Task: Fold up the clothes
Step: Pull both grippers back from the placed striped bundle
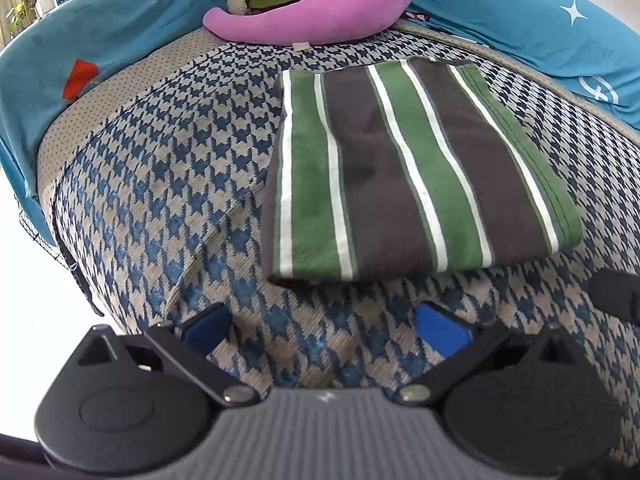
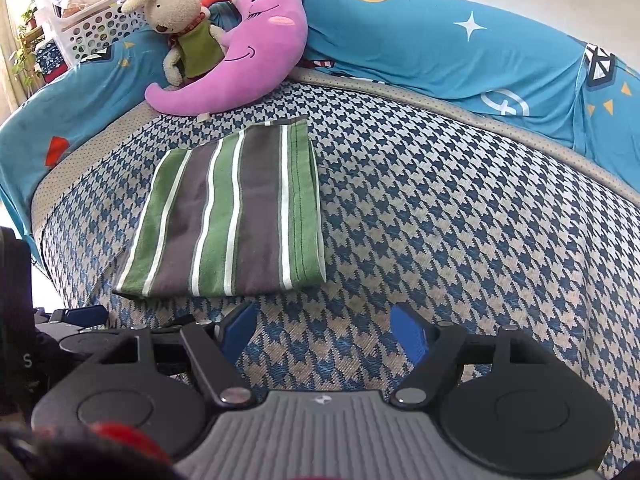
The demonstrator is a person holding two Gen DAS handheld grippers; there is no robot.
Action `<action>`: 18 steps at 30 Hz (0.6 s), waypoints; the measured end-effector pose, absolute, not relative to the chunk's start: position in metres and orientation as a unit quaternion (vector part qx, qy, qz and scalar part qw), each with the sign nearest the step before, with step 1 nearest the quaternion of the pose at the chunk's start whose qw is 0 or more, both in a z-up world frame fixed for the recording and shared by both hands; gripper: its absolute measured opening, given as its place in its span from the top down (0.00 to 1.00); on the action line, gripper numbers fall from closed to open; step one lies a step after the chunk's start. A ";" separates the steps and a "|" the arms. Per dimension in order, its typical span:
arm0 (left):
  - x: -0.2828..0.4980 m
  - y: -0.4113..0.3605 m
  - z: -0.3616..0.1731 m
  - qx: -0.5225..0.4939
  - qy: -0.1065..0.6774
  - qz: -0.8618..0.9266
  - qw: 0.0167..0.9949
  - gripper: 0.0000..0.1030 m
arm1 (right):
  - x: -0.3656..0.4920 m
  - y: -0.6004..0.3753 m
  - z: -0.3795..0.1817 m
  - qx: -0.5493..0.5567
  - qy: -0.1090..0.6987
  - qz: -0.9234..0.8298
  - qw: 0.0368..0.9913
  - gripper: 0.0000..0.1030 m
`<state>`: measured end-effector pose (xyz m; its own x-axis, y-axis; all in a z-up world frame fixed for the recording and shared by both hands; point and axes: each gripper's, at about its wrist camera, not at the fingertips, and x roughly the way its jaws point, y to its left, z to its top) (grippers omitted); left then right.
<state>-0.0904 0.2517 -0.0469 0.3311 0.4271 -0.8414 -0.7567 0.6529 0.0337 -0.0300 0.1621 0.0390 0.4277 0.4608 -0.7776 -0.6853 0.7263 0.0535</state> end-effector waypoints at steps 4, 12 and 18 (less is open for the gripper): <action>-0.089 0.253 -0.048 -0.187 0.441 0.371 0.796 0.00 | -0.030 0.164 0.038 -0.138 0.412 0.344 0.832 0.28; -0.089 0.251 -0.047 -0.185 0.442 0.371 0.795 0.00 | -0.028 0.164 0.038 -0.133 0.413 0.344 0.833 0.28; -0.087 0.253 -0.044 -0.196 0.452 0.368 0.789 0.00 | -0.026 0.165 0.039 -0.125 0.413 0.345 0.834 0.28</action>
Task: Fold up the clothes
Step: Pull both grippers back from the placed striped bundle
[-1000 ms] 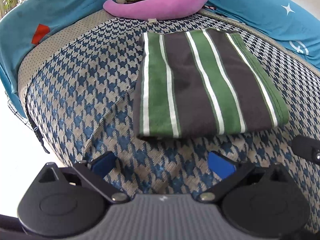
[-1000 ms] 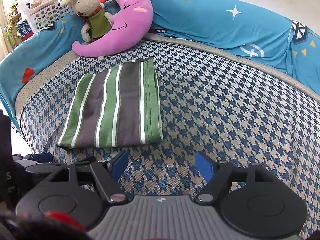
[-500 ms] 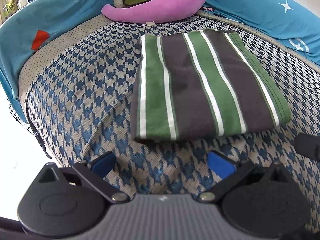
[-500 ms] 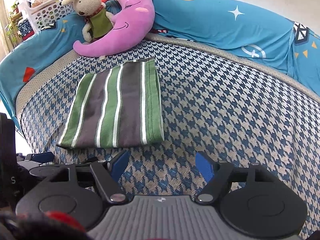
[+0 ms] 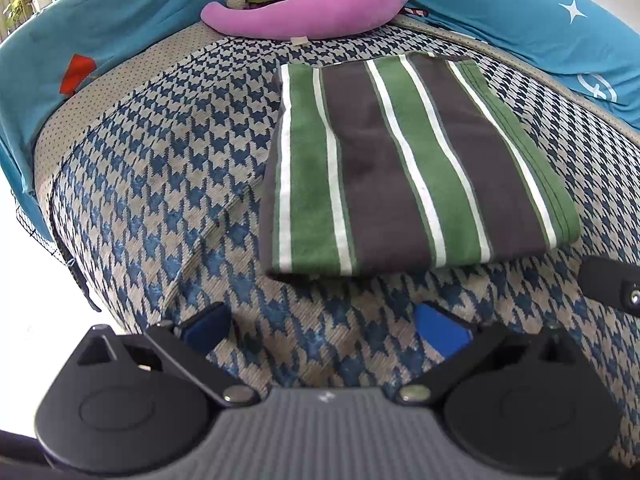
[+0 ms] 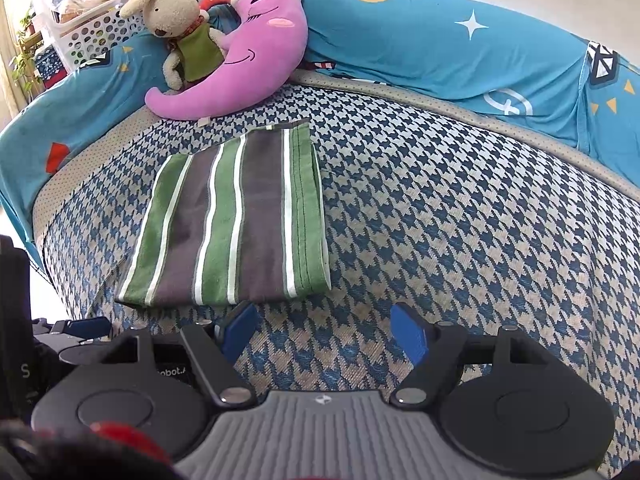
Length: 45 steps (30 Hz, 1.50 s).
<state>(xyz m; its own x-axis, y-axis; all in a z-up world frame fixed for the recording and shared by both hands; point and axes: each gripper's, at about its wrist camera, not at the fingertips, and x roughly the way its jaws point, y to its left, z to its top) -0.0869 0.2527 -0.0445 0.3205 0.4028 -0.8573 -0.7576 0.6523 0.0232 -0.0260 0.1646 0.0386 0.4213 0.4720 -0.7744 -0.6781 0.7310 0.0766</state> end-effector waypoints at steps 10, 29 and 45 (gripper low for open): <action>-0.085 0.258 -0.042 -0.220 0.461 0.376 0.773 0.00 | -0.025 0.171 0.039 -0.127 0.417 0.354 0.828 0.28; -0.085 0.265 -0.038 -0.234 0.466 0.375 0.767 0.00 | -0.024 0.178 0.038 -0.131 0.417 0.359 0.825 0.28; -0.088 0.262 -0.034 -0.235 0.463 0.377 0.767 0.00 | -0.018 0.183 0.032 -0.138 0.433 0.350 0.819 0.27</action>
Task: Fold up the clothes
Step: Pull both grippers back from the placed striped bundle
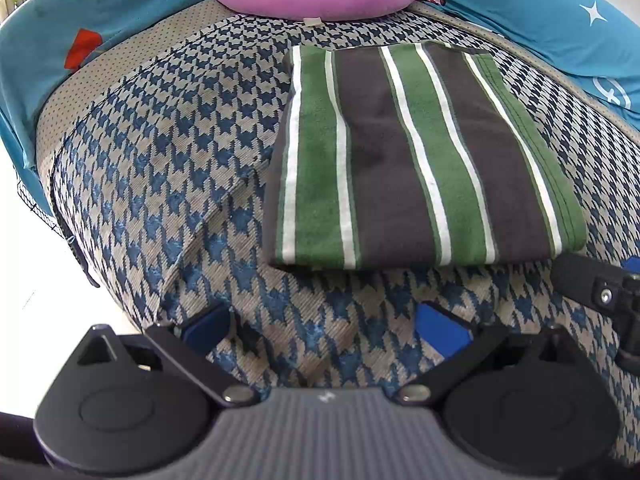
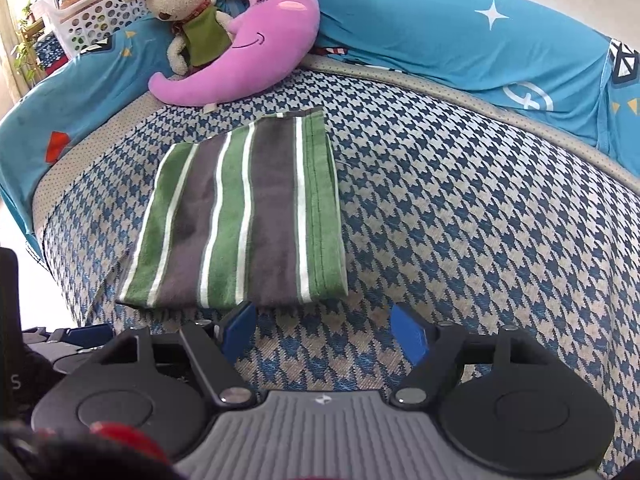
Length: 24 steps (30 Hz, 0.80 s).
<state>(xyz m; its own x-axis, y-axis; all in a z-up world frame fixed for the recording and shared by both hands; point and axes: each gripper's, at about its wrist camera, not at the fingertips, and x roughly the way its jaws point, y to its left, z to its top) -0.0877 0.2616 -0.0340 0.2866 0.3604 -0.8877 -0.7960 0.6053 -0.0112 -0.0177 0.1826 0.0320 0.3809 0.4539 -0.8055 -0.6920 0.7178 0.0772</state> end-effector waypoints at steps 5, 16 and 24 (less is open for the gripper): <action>-0.089 0.262 -0.034 -0.235 0.463 0.376 0.768 0.00 | -0.015 0.185 0.029 -0.149 0.435 0.347 0.817 0.27; -0.090 0.260 -0.037 -0.232 0.458 0.376 0.771 0.00 | -0.009 0.185 0.026 -0.154 0.435 0.343 0.818 0.27; -0.089 0.259 -0.037 -0.230 0.459 0.381 0.769 0.00 | -0.012 0.185 0.030 -0.157 0.429 0.350 0.818 0.27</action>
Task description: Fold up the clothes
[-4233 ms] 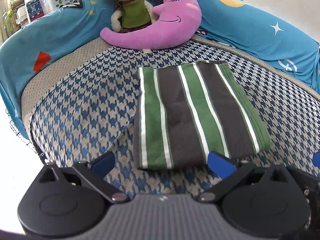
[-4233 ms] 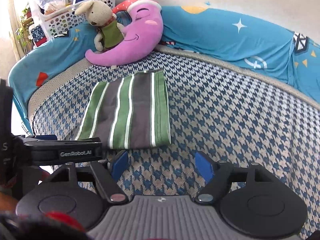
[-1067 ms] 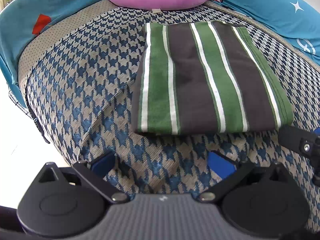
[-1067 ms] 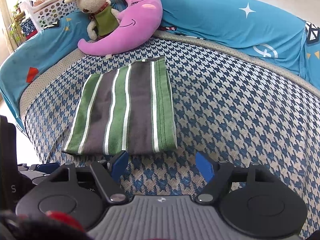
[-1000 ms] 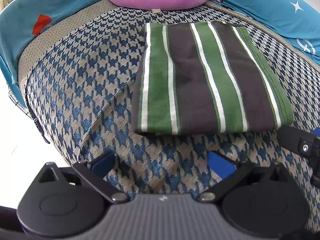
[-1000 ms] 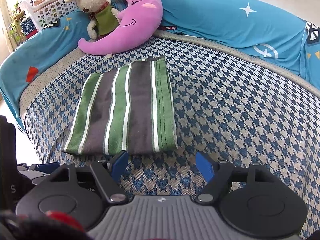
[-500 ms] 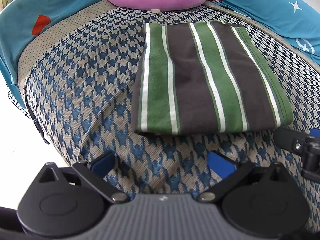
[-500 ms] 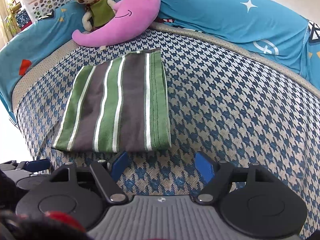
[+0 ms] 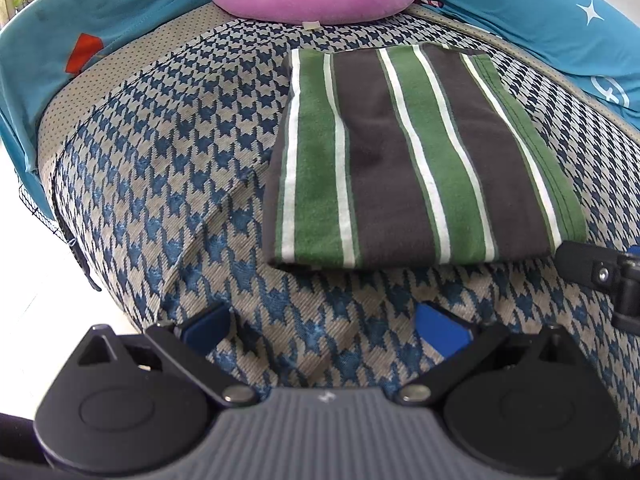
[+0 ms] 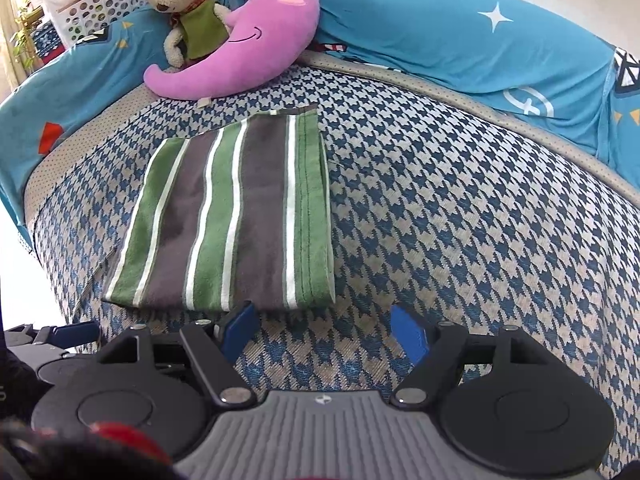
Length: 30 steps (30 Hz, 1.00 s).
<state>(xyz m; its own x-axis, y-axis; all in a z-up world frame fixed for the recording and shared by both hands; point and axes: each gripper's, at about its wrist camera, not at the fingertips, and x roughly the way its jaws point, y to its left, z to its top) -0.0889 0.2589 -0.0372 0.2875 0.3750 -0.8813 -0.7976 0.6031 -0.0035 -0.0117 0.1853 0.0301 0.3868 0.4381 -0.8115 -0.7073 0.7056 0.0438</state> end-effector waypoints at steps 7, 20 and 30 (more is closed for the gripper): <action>-0.098 0.267 -0.021 -0.232 0.460 0.379 0.769 0.00 | -0.014 0.188 0.031 -0.160 0.426 0.366 0.812 0.27; -0.102 0.271 -0.016 -0.236 0.460 0.381 0.767 0.00 | -0.011 0.190 0.027 -0.159 0.428 0.358 0.815 0.27; -0.102 0.271 -0.015 -0.236 0.457 0.382 0.767 0.00 | -0.014 0.199 0.029 -0.162 0.424 0.378 0.807 0.27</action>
